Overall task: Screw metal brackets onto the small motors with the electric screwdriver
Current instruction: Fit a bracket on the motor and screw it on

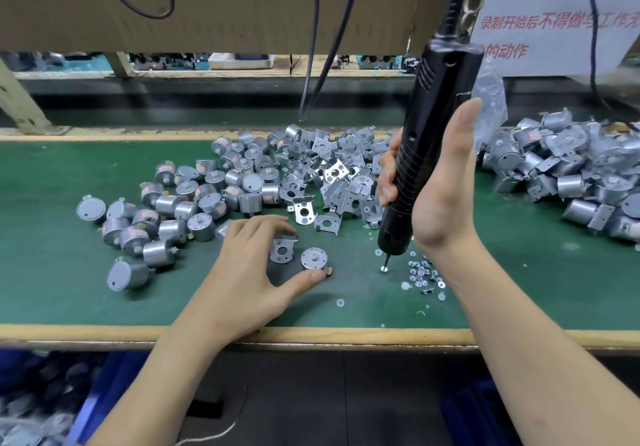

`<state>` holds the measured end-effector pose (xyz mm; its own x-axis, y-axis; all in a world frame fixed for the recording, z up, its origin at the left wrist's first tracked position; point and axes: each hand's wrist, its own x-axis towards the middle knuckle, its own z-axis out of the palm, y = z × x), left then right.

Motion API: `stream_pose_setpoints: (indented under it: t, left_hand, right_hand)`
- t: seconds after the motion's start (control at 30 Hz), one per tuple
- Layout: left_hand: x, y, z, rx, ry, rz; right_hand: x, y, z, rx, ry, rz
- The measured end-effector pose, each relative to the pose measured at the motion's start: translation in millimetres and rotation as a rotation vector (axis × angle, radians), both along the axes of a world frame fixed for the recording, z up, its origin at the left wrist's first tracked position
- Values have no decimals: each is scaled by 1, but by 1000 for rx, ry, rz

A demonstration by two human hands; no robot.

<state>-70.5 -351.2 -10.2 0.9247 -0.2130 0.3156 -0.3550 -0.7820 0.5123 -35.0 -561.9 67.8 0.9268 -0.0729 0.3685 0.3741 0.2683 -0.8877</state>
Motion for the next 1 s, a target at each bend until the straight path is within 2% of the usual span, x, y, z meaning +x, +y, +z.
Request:
stream_pose_setpoints:
  t: [0.13,0.33,0.53,0.8,1.0]
  left_hand:
    - [1,13,2,148,85,-45]
    - [3,18,1,132,62,-31]
    - [6,16,0,71,40,-34]
    - [-3,-1,1,-190,-131,-31]
    - [-3,-4,-2,-174,-120,-83]
  right_hand:
    - [-3,1,0,-3,-9,-6]
    - [-4,2,1,-2,-10,-19]
    - [-4,6,6,-43,-38,-11]
    - [-2,17,19,-24,-84,31]
    - [-3,31,26,7,-106,79]
